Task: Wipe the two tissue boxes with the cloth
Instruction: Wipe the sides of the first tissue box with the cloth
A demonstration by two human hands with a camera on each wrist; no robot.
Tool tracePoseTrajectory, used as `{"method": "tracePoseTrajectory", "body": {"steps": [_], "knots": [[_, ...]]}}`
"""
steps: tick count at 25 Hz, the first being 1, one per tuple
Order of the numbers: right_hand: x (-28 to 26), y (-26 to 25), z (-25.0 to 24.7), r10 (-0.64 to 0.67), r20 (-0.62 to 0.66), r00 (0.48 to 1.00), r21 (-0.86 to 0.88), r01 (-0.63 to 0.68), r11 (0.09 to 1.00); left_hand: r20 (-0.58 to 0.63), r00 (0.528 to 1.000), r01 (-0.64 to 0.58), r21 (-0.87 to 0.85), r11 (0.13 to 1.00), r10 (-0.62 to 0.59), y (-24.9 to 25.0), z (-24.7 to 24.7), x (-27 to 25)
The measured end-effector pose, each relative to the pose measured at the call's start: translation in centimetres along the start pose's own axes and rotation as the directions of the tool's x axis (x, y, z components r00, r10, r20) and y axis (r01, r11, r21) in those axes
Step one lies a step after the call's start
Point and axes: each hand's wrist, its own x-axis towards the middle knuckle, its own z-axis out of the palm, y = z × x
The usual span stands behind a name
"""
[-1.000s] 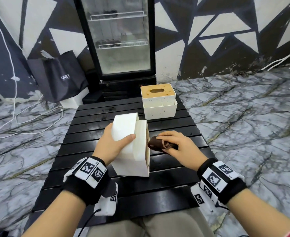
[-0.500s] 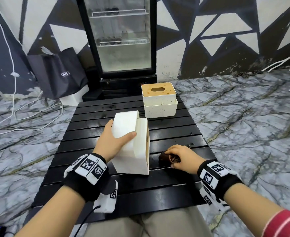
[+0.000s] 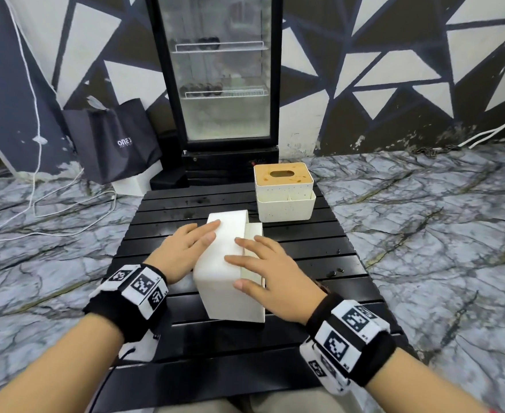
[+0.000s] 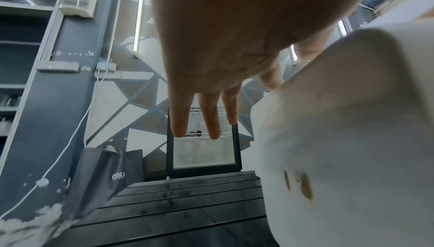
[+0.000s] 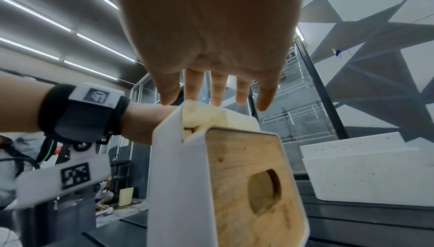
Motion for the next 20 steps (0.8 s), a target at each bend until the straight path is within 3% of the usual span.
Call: {"method": "tracePoseTrajectory", "body": {"steps": [4, 6, 9, 12, 16, 20], "knots": [[-0.5, 1.4, -1.2, 0.1, -0.059, 0.993, -0.015, -0.101, 0.995, -0.115, 0.993, -0.019, 0.058, 0.998, 0.026, -1.2, -0.4, -2.0], [-0.4, 2.1, -1.8, 0.16, -0.067, 0.985, 0.053, -0.157, 0.986, -0.191, 0.981, -0.041, -0.078, 0.996, 0.025, -0.8, -0.6, -3.1], [0.4, 1.7, -2.0, 0.232, -0.1, 0.967, 0.203, -0.209, 0.957, -0.316, 0.946, -0.017, -0.269, 0.963, -0.072, 0.0, -0.4, -3.2], [0.9, 0.5, -1.3, 0.303, -0.14, 0.943, 0.322, -0.246, 0.914, -0.38, 0.915, 0.027, -0.288, 0.957, -0.14, -0.7, 0.0, -2.4], [0.5, 0.1, -0.6, 0.318, -0.169, 0.933, 0.369, -0.239, 0.898, -0.324, 0.934, 0.03, -0.341, 0.94, -0.147, -1.5, 0.0, -2.8], [-0.2, 0.1, -1.0, 0.335, -0.09, 0.938, 0.406, -0.272, 0.873, -0.182, 0.972, 0.062, -0.421, 0.905, -0.151, -1.8, -0.8, -4.3]]}}
